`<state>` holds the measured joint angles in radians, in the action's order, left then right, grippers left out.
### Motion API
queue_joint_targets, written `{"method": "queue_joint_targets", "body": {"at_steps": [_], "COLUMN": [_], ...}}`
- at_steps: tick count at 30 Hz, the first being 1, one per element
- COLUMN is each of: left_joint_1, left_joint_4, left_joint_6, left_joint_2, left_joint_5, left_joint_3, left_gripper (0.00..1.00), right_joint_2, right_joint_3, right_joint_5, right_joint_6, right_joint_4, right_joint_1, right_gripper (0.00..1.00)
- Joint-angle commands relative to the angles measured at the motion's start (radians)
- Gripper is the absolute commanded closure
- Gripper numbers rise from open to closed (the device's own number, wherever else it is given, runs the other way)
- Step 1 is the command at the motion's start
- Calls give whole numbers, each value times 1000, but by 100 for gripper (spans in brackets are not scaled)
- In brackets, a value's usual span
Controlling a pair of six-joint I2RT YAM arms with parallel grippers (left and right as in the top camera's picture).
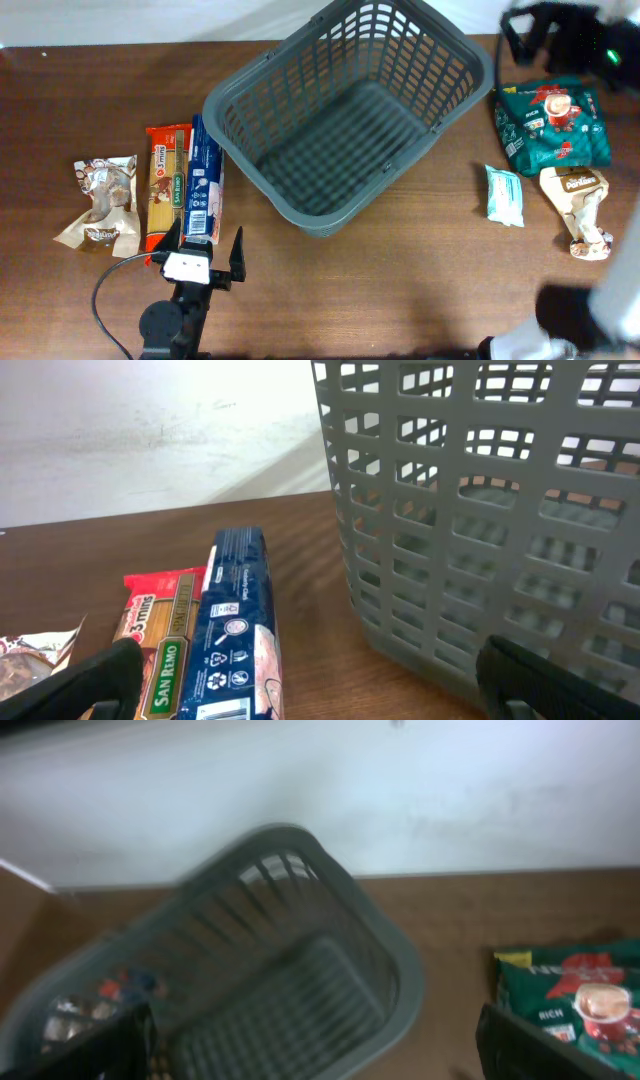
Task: Pack container
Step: 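Reach the right gripper up to the basket's right rim and grasp it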
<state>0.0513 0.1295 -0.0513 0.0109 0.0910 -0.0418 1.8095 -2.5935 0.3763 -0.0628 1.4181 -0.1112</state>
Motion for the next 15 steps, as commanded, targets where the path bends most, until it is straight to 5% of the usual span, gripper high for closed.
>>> {"method": "queue_joint_targets", "body": {"at_steps": [1, 8, 15], "left_joint_1": [-1, -1, -1], "left_joint_4": [-2, -2, -2], "left_joint_6": [6, 6, 6], "left_joint_2": [-6, -6, -6], "left_joint_5": [10, 10, 10], "left_joint_3": [6, 6, 6], "left_gripper": [1, 1, 1], "right_joint_2": [196, 335, 378], "right_joint_3": [-112, -111, -109], "right_joint_5": [8, -32, -74], "right_joint_6": [155, 354, 393], "right_joint_4": [51, 80, 63], "right_joint_1": [6, 7, 21], "right_gripper": [1, 1, 0]}}
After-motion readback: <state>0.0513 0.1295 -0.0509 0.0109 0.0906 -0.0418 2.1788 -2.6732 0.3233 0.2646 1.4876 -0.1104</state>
